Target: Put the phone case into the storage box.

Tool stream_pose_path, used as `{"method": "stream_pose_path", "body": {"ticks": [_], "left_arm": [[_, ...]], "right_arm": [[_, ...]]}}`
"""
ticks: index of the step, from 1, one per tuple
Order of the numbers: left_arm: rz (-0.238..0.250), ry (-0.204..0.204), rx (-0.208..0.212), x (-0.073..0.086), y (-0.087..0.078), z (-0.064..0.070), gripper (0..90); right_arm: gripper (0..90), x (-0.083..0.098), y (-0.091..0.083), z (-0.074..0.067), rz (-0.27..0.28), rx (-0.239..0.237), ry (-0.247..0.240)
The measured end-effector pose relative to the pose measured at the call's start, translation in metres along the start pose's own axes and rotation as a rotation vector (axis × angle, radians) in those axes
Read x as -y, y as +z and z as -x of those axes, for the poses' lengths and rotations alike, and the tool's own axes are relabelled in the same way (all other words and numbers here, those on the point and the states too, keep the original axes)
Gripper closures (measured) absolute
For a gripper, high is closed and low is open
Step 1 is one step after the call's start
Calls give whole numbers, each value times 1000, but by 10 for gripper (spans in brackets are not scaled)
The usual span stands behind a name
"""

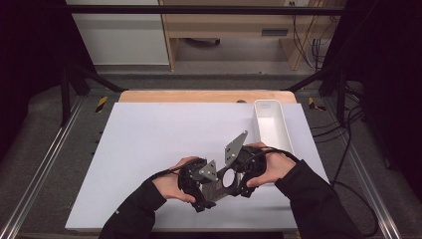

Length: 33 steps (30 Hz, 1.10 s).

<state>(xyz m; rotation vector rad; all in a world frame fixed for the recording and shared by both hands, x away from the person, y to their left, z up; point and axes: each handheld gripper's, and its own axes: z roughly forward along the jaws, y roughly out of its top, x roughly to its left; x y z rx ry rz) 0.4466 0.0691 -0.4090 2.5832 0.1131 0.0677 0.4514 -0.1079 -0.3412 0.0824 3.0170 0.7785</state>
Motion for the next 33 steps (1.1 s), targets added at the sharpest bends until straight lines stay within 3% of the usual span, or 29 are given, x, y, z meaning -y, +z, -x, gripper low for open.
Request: {"method": "stream_pose_path", "body": {"ticks": [19, 33], "left_arm": [[-27, 10, 3, -6, 10, -1, 39], [-64, 28, 33, -9, 17, 0, 108]], "right_arm": [[123, -13, 5, 0, -69, -2, -3], [124, -17, 5, -2, -96, -5, -15]]}}
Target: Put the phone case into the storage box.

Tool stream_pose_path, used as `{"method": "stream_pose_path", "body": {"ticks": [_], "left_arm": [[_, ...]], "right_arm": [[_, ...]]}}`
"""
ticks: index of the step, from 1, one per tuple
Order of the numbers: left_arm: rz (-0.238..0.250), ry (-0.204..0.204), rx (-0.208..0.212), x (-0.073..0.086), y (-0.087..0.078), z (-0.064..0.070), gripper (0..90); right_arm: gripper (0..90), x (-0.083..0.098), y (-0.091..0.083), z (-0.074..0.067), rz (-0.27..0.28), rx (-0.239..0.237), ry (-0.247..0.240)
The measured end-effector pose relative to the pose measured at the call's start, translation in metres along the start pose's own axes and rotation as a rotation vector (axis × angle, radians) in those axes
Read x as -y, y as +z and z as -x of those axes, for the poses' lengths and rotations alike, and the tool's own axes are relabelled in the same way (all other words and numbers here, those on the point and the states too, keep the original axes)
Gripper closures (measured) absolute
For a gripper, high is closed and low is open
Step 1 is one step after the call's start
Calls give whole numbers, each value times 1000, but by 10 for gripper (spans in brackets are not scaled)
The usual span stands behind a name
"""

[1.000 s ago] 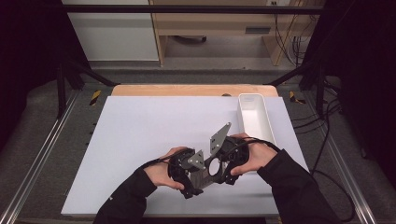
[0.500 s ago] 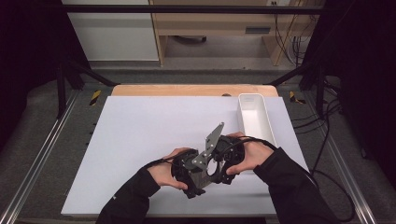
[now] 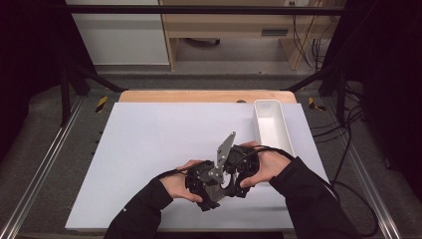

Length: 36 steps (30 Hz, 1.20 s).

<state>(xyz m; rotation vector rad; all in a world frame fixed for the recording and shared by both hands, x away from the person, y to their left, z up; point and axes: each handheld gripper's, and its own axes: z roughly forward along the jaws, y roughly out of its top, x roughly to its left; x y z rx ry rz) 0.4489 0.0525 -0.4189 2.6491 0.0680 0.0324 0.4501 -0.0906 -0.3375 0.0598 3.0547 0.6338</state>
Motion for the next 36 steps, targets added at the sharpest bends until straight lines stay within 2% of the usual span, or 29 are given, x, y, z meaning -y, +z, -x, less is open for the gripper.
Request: {"method": "stream_pose_path", "body": {"ticks": [14, 20, 24, 36], "left_arm": [[6, 4, -21, -1, 0, 1, 117], [14, 10, -27, 0, -2, 2, 117], [25, 7, -30, 0, -4, 2, 117], [52, -16, -39, 8, -8, -1, 117]], "right_arm": [[118, 0, 0, -1, 7, 11, -16], [114, 1, -2, -1, 30, 17, -27], [77, 2, -3, -4, 33, 28, -42], [38, 10, -20, -6, 128, 69, -23]]}}
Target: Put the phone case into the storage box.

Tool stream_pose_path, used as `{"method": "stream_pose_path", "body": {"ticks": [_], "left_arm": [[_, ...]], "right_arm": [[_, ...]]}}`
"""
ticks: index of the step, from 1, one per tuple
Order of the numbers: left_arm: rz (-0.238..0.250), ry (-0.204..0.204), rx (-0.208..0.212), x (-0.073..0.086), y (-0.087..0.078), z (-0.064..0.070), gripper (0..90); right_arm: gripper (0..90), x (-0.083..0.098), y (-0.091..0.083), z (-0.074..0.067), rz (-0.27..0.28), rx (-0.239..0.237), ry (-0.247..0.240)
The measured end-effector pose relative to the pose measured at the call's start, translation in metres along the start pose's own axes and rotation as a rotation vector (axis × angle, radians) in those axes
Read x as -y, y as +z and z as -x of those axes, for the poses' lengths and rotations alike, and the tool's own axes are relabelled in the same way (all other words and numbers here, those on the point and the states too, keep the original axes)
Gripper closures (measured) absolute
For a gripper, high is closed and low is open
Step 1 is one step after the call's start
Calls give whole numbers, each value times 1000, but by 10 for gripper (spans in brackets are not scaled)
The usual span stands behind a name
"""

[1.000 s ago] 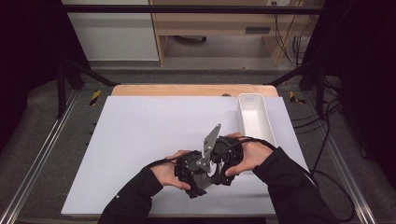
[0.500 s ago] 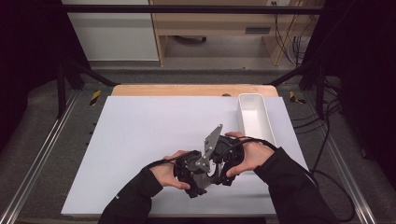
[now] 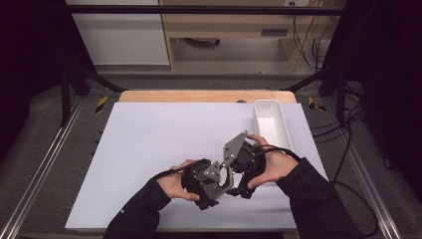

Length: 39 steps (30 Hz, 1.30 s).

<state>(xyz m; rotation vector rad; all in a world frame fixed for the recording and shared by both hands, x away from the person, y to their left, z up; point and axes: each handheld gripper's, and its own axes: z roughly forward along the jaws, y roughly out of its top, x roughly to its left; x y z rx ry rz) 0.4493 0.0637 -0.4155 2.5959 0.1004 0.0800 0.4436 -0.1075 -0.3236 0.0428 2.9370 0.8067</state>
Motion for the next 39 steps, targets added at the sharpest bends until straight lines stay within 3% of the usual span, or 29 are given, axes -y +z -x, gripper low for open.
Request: {"method": "stream_pose_path", "body": {"ticks": [7, 14, 22, 26, 34, 39], "left_arm": [[34, -20, -4, 8, -4, -1, 117], [117, -47, -7, 20, -11, -1, 117], [199, -72, -20, 31, -15, 1, 117], [235, -85, -7, 33, -15, 1, 117], [281, -87, -2, 34, -15, 1, 117], [336, -89, 0, 33, -16, 1, 117]], "right_arm": [[41, 9, -14, -1, 79, 25, 11], [36, 24, -19, -2, 174, 35, 47], [34, 41, -15, -5, 293, 37, 82], [32, 49, -12, -4, 350, 31, 99], [28, 56, -3, -5, 421, 11, 128], [27, 59, 3, -5, 439, 3, 141]]}}
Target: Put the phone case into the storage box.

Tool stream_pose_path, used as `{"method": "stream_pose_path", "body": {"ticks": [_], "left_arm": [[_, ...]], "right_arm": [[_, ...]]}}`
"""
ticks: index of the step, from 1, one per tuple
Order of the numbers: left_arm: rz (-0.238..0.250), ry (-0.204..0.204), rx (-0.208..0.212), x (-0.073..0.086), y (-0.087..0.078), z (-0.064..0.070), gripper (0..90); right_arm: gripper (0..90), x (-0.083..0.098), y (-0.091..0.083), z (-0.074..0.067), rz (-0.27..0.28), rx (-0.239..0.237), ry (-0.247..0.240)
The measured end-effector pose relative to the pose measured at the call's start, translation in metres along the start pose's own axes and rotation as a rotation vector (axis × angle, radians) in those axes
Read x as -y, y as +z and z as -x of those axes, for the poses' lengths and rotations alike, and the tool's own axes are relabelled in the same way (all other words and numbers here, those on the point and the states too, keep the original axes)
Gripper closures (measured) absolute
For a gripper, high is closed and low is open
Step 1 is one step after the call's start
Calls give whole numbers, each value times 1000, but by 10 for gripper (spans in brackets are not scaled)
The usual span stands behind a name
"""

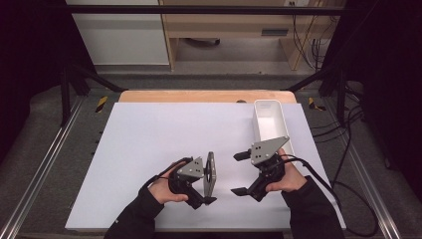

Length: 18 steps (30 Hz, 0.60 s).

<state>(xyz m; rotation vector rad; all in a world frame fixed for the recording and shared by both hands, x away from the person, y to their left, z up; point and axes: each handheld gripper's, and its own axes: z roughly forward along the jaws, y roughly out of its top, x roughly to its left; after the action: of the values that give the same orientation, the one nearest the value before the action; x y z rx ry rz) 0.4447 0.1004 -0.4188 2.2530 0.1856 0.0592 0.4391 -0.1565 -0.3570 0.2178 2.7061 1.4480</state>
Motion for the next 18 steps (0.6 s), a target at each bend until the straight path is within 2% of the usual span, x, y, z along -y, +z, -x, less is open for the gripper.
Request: {"method": "stream_pose_path", "body": {"ticks": [5, 9, 18], "left_arm": [[29, -4, -3, 1, 3, 1, 117], [25, -8, 21, 2, 8, 1, 117], [37, -2, 21, 1, 10, 0, 117]], "right_arm": [[26, 1, 3, 0, 13, -6, 4], [26, 0, 4, -1, 24, -12, 8], [25, -1, 7, 0, 46, -21, 13]]}}
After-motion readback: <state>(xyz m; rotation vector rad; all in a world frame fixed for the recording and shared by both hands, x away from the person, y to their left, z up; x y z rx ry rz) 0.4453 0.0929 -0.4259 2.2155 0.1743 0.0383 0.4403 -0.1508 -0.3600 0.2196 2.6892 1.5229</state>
